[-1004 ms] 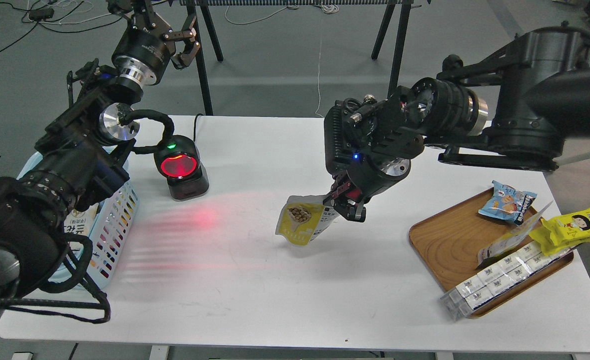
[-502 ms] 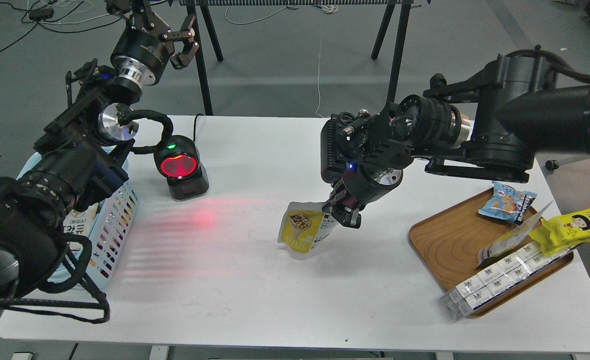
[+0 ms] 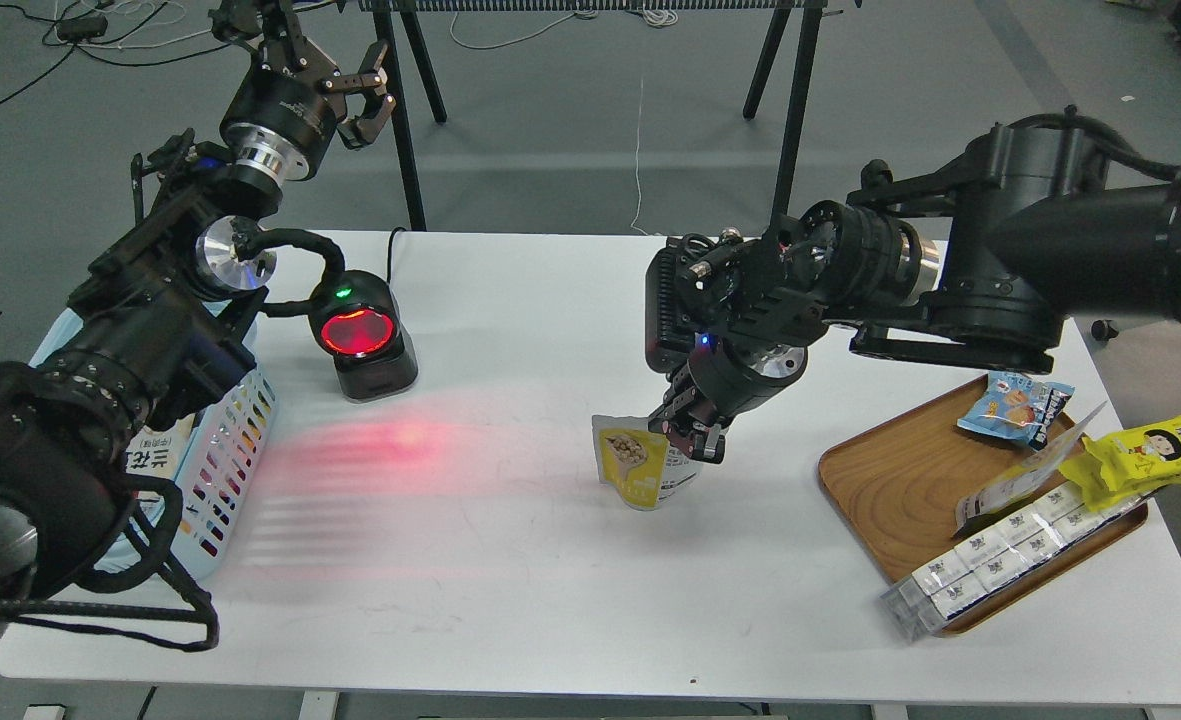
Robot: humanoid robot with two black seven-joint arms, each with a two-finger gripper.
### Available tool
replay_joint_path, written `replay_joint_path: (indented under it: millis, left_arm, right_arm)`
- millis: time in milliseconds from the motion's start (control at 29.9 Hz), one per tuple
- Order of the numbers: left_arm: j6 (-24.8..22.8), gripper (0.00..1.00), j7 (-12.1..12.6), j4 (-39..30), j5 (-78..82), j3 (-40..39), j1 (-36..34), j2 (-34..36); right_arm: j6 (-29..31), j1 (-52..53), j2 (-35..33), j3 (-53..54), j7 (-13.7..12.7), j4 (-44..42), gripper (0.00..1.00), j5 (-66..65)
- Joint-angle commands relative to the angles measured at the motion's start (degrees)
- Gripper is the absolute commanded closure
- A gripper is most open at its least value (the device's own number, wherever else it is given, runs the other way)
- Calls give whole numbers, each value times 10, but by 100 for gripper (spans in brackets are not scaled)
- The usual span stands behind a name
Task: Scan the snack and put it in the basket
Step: 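Lower the yellow pouch onto the table and open the right gripper, then raise the right gripper away from the pouch and retract the arm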
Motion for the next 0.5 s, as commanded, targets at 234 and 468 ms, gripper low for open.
replay_joint_path:
  millis: [234, 468]
  left_arm:
    - [0, 0, 0, -1, -1, -1, 0, 7]
    - [0, 0, 2, -1, 0, 1, -5, 9]
  right_arm:
    - [-2, 41, -38, 7, 0, 41, 46, 7]
    - [-1, 94, -110, 20, 0, 88, 33, 38]
